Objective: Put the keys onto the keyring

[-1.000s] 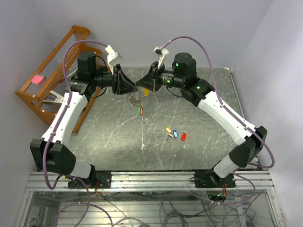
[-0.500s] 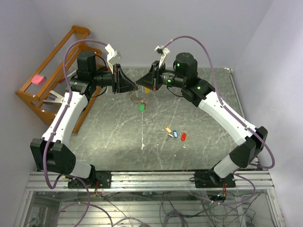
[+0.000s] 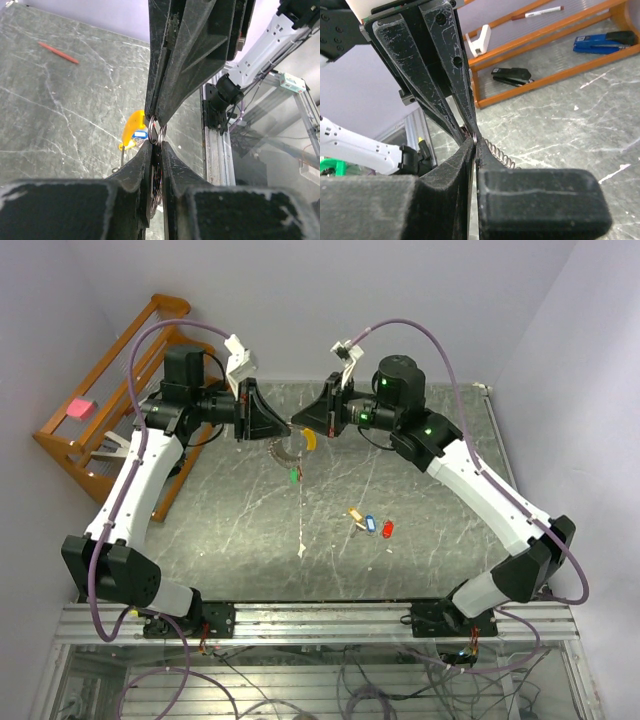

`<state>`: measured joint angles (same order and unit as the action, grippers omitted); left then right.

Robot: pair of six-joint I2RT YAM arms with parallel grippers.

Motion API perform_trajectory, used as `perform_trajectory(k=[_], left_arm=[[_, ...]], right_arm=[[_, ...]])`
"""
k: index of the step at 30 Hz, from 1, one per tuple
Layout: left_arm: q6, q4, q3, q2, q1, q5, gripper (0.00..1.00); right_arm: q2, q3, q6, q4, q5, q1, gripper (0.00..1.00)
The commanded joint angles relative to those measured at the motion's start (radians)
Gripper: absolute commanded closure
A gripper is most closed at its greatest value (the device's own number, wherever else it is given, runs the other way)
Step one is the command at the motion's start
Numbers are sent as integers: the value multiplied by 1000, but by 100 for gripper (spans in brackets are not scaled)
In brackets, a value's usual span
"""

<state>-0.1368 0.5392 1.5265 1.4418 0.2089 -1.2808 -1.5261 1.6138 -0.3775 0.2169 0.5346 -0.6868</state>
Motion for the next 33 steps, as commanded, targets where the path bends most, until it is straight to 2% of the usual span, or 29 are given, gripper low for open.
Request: perform_trajectory(k=[1,8,16,20,25,30,33], left_arm=[[-191,166,38,-10,4,-48,93],[-408,381,85,-4,20,17,93],[-492,456,100,-7,35,70,93],[-595,541,127,-1,47,111,93],[-759,703,179,12,74,188,93],[-725,663,140,-21,78,226,93],[-672,604,80,-38,78,221,93]], right_arm=[[67,-24,48,36,25,2,94],[98,-29,80,110,43,27,82],[136,-74,128,98,73,53,72],[119,-82,181,116,128,57,72],[157,-144,195,86,197,124,71],[175,-206,202,288,-54,261,69],[148,-230,175,480,-201,271,68]])
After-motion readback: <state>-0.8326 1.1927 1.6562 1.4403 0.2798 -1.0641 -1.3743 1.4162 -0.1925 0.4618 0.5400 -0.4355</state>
